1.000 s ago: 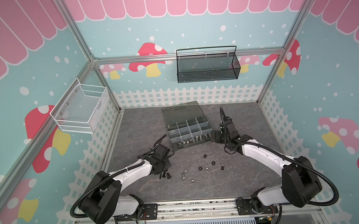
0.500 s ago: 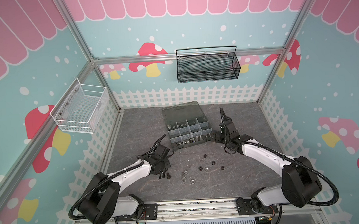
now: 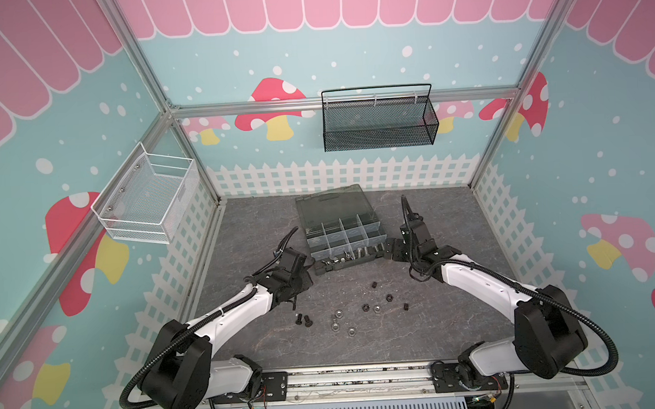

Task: Sort the screws and nuts into containers
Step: 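Carry the black bolt with the left gripper over the organizer compartments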

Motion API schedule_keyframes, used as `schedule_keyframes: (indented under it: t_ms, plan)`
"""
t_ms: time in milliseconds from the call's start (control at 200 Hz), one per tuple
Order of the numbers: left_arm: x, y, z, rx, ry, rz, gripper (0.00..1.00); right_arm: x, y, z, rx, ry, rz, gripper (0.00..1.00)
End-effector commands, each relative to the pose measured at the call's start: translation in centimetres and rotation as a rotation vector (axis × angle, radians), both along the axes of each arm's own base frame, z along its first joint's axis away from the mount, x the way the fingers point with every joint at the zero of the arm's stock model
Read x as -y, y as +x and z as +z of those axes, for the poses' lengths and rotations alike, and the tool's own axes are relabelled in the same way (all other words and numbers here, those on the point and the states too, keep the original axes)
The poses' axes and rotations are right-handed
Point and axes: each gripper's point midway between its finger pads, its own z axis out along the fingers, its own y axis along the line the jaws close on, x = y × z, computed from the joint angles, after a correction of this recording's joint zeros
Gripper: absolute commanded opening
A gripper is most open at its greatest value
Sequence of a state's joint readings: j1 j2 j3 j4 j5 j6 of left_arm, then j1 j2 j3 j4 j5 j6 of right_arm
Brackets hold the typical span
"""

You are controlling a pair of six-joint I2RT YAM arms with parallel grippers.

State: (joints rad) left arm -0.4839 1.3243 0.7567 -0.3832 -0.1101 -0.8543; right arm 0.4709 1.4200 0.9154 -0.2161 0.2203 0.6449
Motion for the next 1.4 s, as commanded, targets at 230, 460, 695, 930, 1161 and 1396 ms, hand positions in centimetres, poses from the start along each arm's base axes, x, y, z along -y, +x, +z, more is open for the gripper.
schedule_keyframes:
  t_ms: [230,460,695,930,1161,1396]
  plan:
    - [2.6,8.8,6.1,0.207,-0.016,-0.048,0.0,0.3,-0.2,0.8,0.017,0.022,-0.021,0.98]
    - [3.8,12.5,4.7,0.185,-0.022,-0.069,0.0,0.4,-0.4,0.8,0.02,0.02,-0.019,0.98]
    - [4.0,15.2,2.3,0.15,-0.011,-0.065,0.0,0.6,-0.5,0.9,0.023,0.018,-0.019,0.98]
    - [3.9,16.1,1.1,0.132,-0.007,-0.055,0.0,0.6,-0.8,0.6,0.016,0.019,-0.02,0.98]
    - [3.7,15.7,0.2,0.108,-0.01,-0.059,0.01,0.6,-0.7,0.7,0.017,0.02,-0.02,0.98]
    - [3.6,14.7,0.6,0.116,-0.025,-0.062,0.23,0.3,-0.4,1.1,0.025,0.028,-0.016,0.98]
